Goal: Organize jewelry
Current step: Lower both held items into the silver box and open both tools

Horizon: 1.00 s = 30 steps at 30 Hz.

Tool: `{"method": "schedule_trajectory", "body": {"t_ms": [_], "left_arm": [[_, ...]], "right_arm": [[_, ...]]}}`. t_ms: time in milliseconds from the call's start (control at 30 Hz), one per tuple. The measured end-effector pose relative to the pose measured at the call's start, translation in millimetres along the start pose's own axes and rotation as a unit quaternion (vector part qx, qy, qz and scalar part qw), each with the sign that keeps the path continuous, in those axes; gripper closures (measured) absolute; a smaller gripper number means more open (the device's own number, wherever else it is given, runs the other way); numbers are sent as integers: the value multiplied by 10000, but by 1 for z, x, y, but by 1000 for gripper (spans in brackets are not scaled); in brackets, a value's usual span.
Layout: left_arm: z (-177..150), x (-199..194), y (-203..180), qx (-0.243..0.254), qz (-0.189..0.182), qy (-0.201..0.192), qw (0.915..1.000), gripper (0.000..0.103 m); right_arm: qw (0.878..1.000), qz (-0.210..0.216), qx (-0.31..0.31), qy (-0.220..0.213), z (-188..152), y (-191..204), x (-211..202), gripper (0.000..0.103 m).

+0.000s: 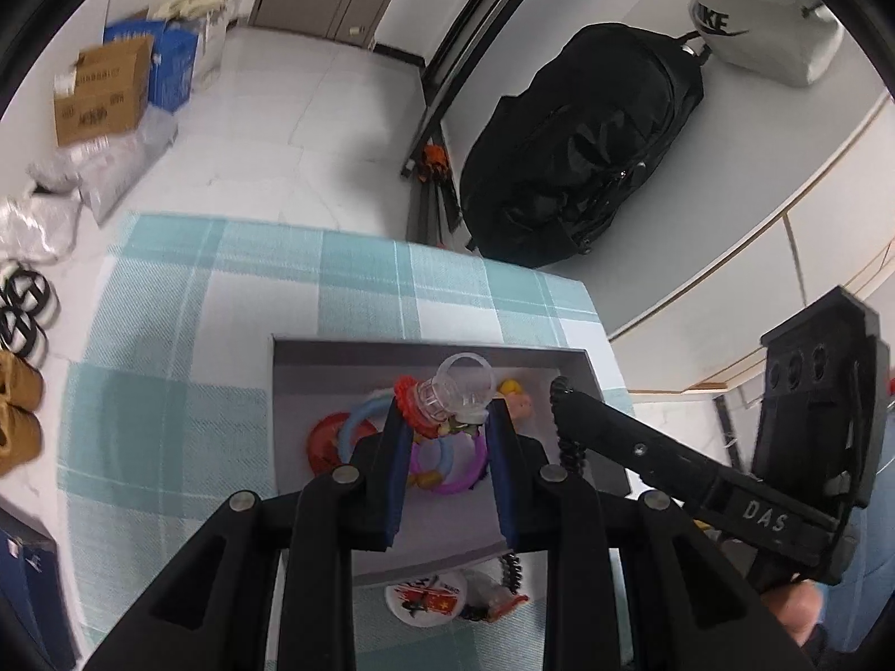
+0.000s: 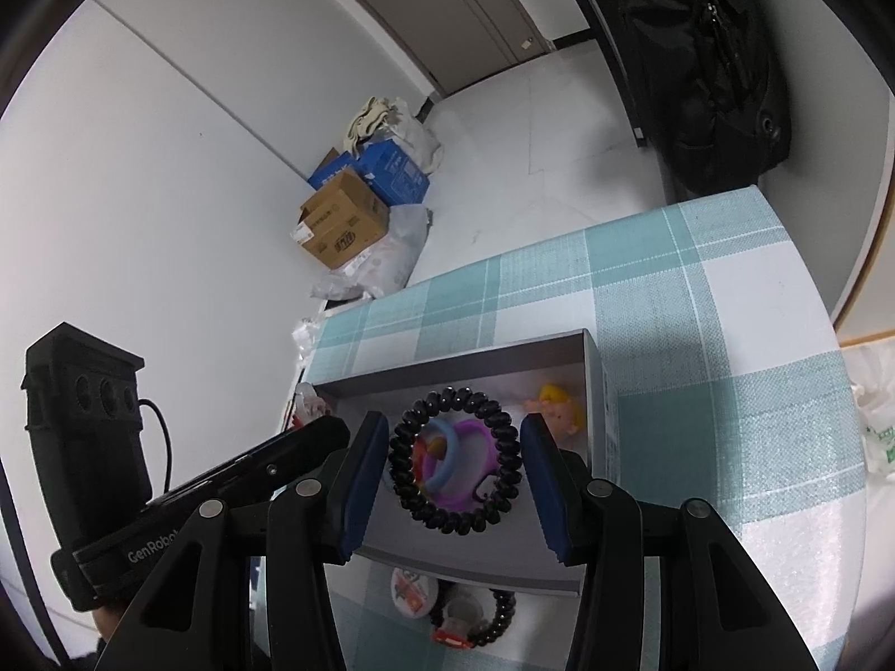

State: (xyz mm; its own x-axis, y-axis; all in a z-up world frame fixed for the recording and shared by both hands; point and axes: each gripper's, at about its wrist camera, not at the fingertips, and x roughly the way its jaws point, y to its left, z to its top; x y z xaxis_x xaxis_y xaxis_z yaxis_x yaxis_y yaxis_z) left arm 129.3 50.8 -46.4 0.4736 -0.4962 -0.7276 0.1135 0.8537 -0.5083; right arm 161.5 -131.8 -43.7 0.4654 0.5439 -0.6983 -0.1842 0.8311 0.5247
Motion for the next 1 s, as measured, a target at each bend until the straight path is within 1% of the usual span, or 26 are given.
{"method": "schedule_trajectory", "body": {"t_ms": [100, 133, 200, 233, 267, 300, 400, 533, 567, 600, 633, 733, 800, 967, 1000], "left_arm": [[0, 4, 8, -285, -320, 201, 9989, 82], [0, 6, 13, -495, -555, 293, 9968, 82], [-1, 11, 21, -822, -831, 459, 9921, 82], [0, 10, 25, -957, -998, 460, 9893, 82], [0, 10, 28, -1071, -1097, 460, 9871, 82], [1, 9, 29, -1129, -1152, 466, 9858, 82], [3, 8, 33, -1274, -1317, 443, 9821, 82], [3, 12, 45, -1742, -1801, 579, 9664, 82], [4, 11, 47, -1797, -1852, 582, 9644, 82], [4, 11, 50, -1899, -1950, 602, 9603, 82], [5, 11, 52, -1988, -2030, 644, 9566, 82], [6, 8, 56, -2124, -2154, 665, 9508, 81], [6, 8, 57, -2181, -2251, 691, 9471, 81], [8, 10, 54, -2185, -2419, 789, 9421, 81], [8, 8, 53, -2124, -2378, 778, 9446, 81]], "right_arm": [[10000, -24, 27, 27, -1, -1, 2, 55], [10000, -6, 44, 27, -1, -2, 2, 55], [10000, 2, 55, 37, -1, -2, 3, 55], [10000, 11, 63, 35, -1, -1, 4, 55], [10000, 36, 69, 40, -1, -1, 4, 55], [9999, 64, 77, 54, -1, -1, 5, 54], [9998, 145, 119, 53, -1, -2, 7, 53], [9994, 262, 213, 34, -1, -5, 7, 53], [9993, 295, 227, 27, 0, -5, 6, 53], [9992, 324, 242, 14, 0, -6, 6, 52], [9990, 357, 270, -18, 0, -6, 5, 47], [9982, 466, 357, -90, 0, -7, 2, 33], [9979, 527, 365, -127, 1, -5, -1, 29], [9978, 518, 279, -293, 3, 0, -13, 27], [9977, 518, 271, -337, 3, 0, -16, 26]]}}
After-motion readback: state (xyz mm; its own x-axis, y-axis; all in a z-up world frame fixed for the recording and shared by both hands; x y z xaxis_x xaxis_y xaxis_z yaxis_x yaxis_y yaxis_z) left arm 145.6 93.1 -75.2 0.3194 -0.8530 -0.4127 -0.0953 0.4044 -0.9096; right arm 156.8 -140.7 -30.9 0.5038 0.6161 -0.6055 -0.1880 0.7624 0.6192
